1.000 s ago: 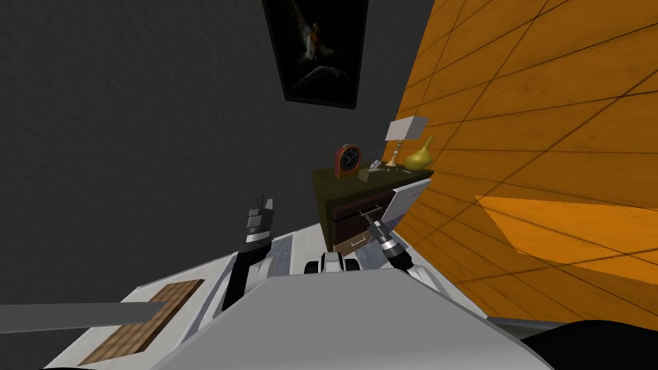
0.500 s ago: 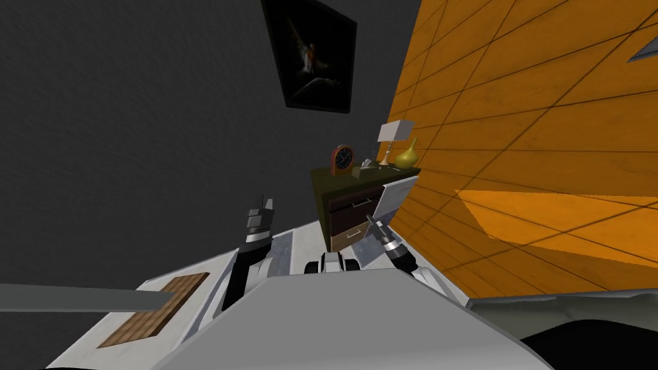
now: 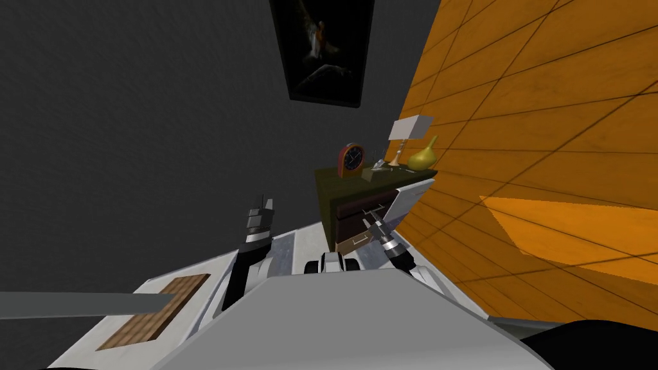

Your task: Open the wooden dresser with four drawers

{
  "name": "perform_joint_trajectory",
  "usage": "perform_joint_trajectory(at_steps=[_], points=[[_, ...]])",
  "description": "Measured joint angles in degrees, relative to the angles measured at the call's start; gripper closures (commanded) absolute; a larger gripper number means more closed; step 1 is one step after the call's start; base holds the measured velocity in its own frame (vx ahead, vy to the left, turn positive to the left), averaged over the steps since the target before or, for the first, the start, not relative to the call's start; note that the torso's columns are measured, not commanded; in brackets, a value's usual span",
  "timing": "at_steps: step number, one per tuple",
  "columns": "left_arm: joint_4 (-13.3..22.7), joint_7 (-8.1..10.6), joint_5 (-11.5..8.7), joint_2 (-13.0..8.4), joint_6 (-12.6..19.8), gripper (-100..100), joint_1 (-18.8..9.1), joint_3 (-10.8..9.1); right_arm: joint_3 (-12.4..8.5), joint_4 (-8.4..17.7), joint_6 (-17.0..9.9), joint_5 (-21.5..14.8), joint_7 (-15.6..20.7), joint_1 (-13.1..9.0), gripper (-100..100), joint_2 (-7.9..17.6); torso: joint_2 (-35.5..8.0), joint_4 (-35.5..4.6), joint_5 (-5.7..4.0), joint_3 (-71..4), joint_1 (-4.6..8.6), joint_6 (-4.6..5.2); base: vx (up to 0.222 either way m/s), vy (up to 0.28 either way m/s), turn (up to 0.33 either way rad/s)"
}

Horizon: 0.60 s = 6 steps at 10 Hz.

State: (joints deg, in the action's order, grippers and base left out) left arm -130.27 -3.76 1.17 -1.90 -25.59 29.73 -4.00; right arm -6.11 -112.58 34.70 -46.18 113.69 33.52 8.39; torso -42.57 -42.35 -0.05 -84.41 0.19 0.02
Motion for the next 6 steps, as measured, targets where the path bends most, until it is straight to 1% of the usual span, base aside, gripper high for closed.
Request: perform_joint_trajectory(at_steps=[1,2,3,6], points=[[0.0,0.0,0.0,0.0,0.0,0,0.0,0.0,-0.2,-1.0,-0.6,0.0,-0.6,0.3,-100,0.6,0.0,0.0,0.01,0.0,-0.09,-0.02,0.046,0.027,0.013],[0.0,0.0,0.0,0.0,0.0,0,0.0,0.0,-0.2,-1.1,-0.8,0.0,-0.8,0.3,100,0.7,0.0,0.0,0.02,0.0,-0.1,0.0,0.008,0.004,-0.003],[0.0,0.0,0.0,0.0,0.0,0,0.0,0.0,-0.2,-1.1,-0.8,0.0,-0.8,0.3,100,0.7,0.1,0.0,0.02,0.0,-0.1,-0.01,-0.12,-0.022,-0.013],[0.0,0.0,0.0,0.0,0.0,0,0.0,0.0,-0.1,-1.7,-0.6,0.1,-1.2,1.5,100,1.3,-0.2,-0.3,0.17,0.1,-0.11,0.1,-0.174,-0.045,-0.034]])
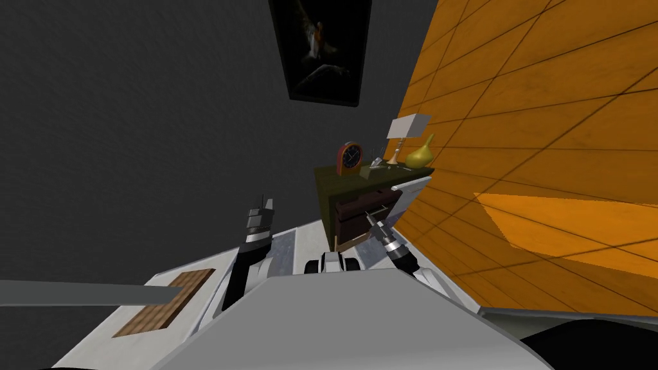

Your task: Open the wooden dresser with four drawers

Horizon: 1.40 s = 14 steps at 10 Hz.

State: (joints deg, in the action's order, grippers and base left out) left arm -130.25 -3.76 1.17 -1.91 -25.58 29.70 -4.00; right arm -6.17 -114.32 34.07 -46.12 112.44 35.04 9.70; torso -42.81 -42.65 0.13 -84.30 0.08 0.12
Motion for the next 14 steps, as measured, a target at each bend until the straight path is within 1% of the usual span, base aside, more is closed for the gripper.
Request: perform_joint_trajectory(at_steps=[2,5,6,7,14], points=[[0.0,0.0,0.0,0.0,0.0,0,0.0,0.0,0.0,-0.1,0.0,0.0,-0.3,0.6,100,0.4,0.5,0.1,0.08,-0.3,-0.25,-0.09,-0.097,-0.03,-0.022],[0.0,0.0,0.0,0.0,0.0,0,0.0,0.0,0.2,-0.8,0.7,0.2,-0.3,1.5,100,0.6,0.1,0.1,-0.02,-0.1,-0.06,-0.06,-0.196,-0.07,-0.042],[0.0,0.0,0.0,0.0,0.0,0,0.0,0.0,0.3,-1.2,0.8,0.2,-0.4,2.0,100,0.9,0.1,0.0,0.04,-0.1,-0.01,-0.01,-0.098,-0.038,0.001],[0.0,0.0,0.0,0.0,0.0,0,0.0,0.0,0.4,-1.0,0.8,0.2,-0.5,2.2,-100,0.9,0.5,0.1,0.06,-0.3,-0.18,-0.05,-0.014,0.001,0.025],[0.0,0.0,0.0,0.0,0.0,0,0.0,0.0,-1.2,-10.4,-4.2,0.9,-6.1,6.8,-100,5.4,0.5,0.3,-0.13,-0.2,-0.06,-0.12,0.016,0.013,0.021]])
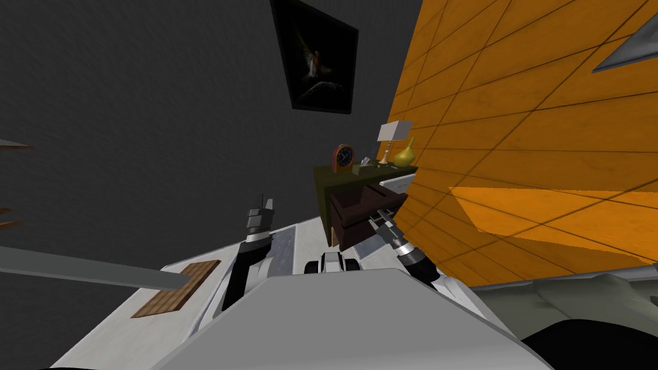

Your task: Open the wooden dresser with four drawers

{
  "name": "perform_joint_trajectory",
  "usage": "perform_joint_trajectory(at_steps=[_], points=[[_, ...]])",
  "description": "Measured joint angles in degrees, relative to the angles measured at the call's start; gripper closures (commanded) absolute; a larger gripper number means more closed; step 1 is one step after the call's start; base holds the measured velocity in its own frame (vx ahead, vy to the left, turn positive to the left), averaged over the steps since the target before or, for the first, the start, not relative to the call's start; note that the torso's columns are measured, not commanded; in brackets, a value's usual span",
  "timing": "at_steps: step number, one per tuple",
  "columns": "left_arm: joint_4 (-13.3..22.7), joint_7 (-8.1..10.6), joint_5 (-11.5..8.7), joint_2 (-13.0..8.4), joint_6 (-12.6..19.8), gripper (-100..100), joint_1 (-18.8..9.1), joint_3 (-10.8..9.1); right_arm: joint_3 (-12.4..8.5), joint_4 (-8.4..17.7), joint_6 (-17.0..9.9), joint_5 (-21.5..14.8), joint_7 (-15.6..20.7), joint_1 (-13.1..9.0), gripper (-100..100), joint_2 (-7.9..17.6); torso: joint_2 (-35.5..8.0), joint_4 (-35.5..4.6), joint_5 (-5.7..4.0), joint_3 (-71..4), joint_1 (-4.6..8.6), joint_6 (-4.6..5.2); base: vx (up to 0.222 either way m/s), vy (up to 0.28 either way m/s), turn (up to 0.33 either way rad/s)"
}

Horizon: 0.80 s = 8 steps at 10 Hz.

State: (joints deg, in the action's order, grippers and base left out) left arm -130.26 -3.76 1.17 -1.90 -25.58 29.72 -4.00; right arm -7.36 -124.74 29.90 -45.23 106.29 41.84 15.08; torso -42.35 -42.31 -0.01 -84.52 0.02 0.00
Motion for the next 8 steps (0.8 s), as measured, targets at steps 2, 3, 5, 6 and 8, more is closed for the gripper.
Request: perform_joint_trajectory(at_steps=[2,3,5,6,8], points=[[0.0,0.0,0.0,0.0,0.0,0,0.0,0.0,-0.5,-2.0,-1.2,0.2,-1.5,1.3,-100,1.2,-0.1,-0.1,0.13,0.0,-0.08,0.03,0.006,0.012,0.016],[0.0,0.0,0.0,0.0,0.0,0,0.0,0.0,-0.5,-2.0,-1.3,0.2,-1.7,1.4,0,1.3,-0.1,-0.1,0.1,0.0,-0.09,0.02,0.0,0.0,0.0],[0.0,0.0,0.0,0.0,0.0,0,0.0,0.0,-0.5,-1.9,-1.4,0.2,-1.7,1.4,0,1.3,0.0,0.0,0.05,0.0,-0.06,0.0,0.0,0.0,0.0],[0.0,0.0,0.0,0.0,0.0,0,0.0,0.0,-0.5,-1.9,-1.4,0.2,-1.7,1.4,0,1.3,0.0,0.0,0.04,0.0,-0.06,0.0,0.0,0.0,0.0],[0.0,0.0,0.0,0.0,0.0,0,0.0,0.0,-0.5,-1.8,-1.4,0.2,-1.7,1.5,0,1.3,0.0,0.0,0.03,0.0,-0.05,0.0,0.0,0.0,0.0]])
